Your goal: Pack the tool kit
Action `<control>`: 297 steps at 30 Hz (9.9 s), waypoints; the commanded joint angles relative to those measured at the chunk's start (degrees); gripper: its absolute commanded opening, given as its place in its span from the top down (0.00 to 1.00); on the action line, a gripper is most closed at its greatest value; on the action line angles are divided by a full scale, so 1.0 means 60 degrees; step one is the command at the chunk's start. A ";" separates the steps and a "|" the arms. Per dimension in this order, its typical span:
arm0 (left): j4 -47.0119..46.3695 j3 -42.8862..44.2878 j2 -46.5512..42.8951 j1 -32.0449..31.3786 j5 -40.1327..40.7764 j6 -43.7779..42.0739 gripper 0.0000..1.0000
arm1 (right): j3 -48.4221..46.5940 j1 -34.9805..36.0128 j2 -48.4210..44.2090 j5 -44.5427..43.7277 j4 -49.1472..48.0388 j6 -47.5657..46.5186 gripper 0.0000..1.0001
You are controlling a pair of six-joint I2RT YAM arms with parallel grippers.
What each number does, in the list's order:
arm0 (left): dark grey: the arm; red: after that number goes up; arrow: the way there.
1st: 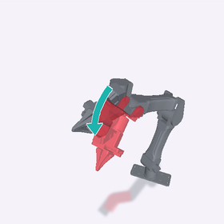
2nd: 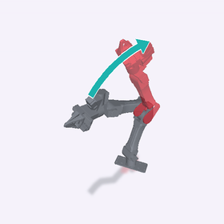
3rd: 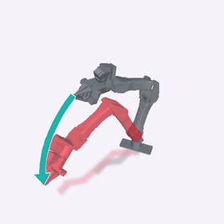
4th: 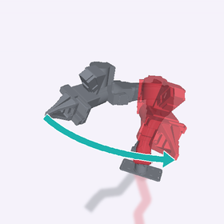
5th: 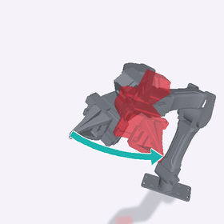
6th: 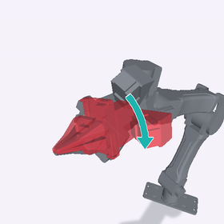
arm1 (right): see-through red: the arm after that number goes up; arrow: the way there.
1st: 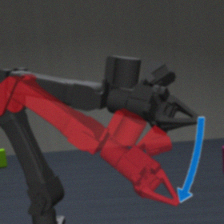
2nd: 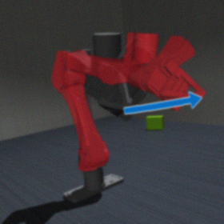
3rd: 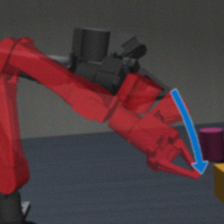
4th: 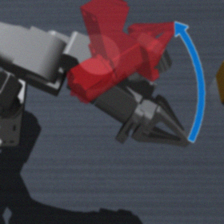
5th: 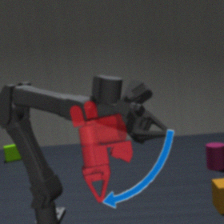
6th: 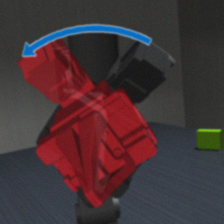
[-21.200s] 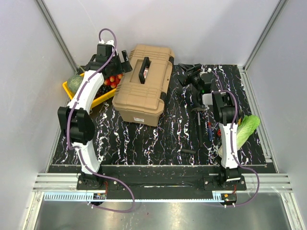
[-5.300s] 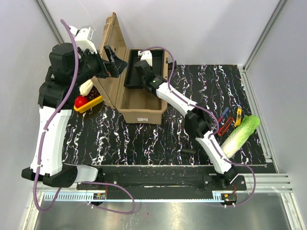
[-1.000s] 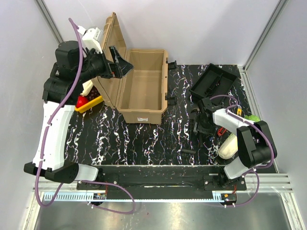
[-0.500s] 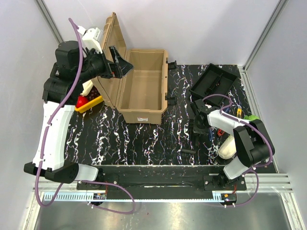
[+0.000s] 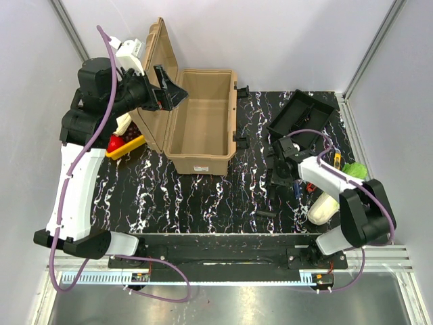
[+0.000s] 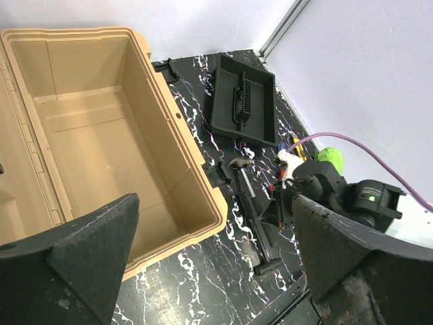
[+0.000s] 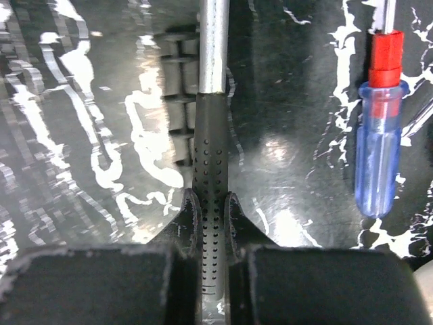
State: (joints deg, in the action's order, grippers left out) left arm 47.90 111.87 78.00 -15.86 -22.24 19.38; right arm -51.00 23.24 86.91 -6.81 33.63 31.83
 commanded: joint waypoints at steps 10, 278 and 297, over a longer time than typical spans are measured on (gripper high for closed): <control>-0.0395 0.0089 -0.0197 -0.0038 -0.0058 -0.0036 0.01 | -0.0406 -0.0094 -0.1566 0.3519 -0.2569 0.2016 1.00; 0.0571 0.2155 0.0257 -0.0360 -0.0146 -0.0065 0.01 | -1.2401 -0.2966 0.8027 -0.4431 0.1513 0.0465 0.17; 0.0615 0.2023 0.0243 -0.0360 -0.0117 -0.0139 0.01 | -1.2579 -0.3200 0.8704 -0.3816 0.1969 0.0905 1.00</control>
State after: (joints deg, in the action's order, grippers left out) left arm 53.52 122.67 80.14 -17.76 -22.09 18.48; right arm -125.67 4.62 140.70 -29.95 45.23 36.93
